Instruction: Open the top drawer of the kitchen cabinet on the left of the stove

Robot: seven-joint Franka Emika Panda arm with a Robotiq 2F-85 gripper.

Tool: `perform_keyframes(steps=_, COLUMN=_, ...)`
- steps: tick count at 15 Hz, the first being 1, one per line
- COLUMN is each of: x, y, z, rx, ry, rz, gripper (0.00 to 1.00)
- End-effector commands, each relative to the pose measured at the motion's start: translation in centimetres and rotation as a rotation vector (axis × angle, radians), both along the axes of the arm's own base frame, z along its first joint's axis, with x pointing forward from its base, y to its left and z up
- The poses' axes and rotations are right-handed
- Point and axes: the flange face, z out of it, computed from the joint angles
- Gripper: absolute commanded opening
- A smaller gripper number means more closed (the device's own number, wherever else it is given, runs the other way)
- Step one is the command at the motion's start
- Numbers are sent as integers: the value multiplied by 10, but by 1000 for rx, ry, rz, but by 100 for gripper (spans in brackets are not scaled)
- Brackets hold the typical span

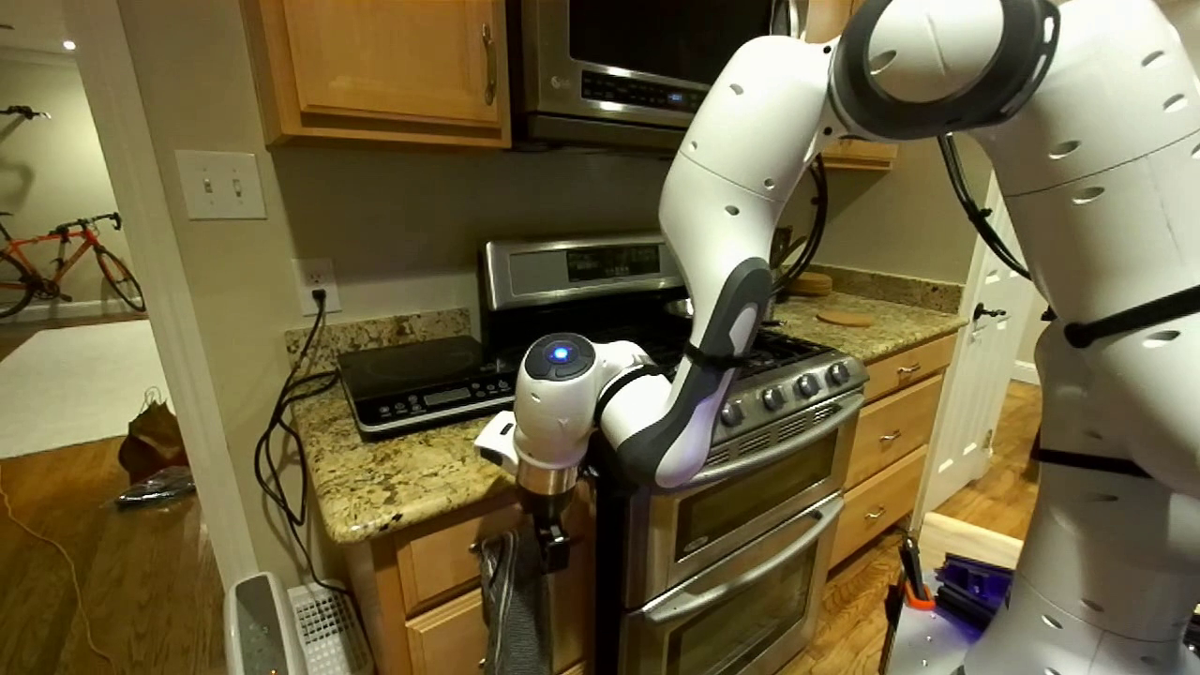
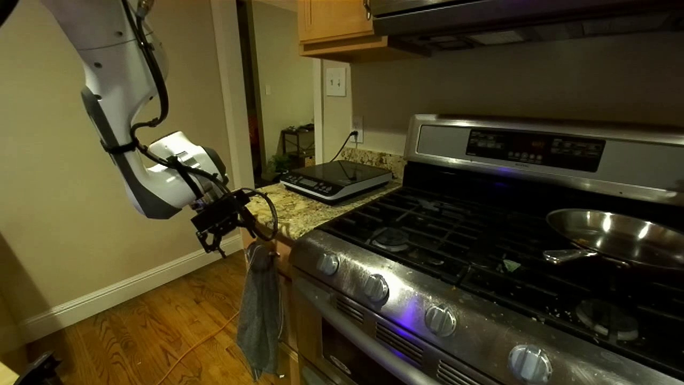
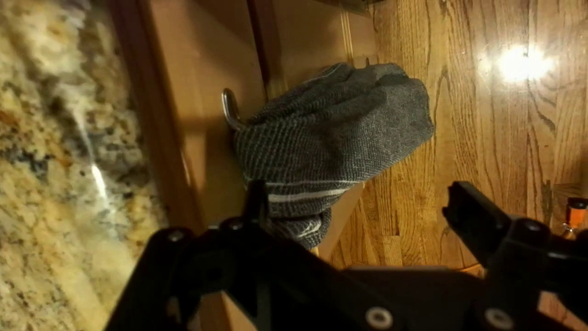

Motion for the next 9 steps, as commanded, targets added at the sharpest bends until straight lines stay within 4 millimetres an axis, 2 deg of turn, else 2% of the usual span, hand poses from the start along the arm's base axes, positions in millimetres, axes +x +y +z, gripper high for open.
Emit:
perform_keyframes(steps=1, x=5, y=3, z=-11, rx=-8, ry=-8, rz=3, gripper=100)
perform_keyframes(steps=6, x=18, y=8, z=-7, rx=-60, ry=-95, rz=-10, gripper=100)
perform_keyframes(steps=9, x=19, y=12, z=-14, rx=-83, ry=-123, rz=-27, gripper=100)
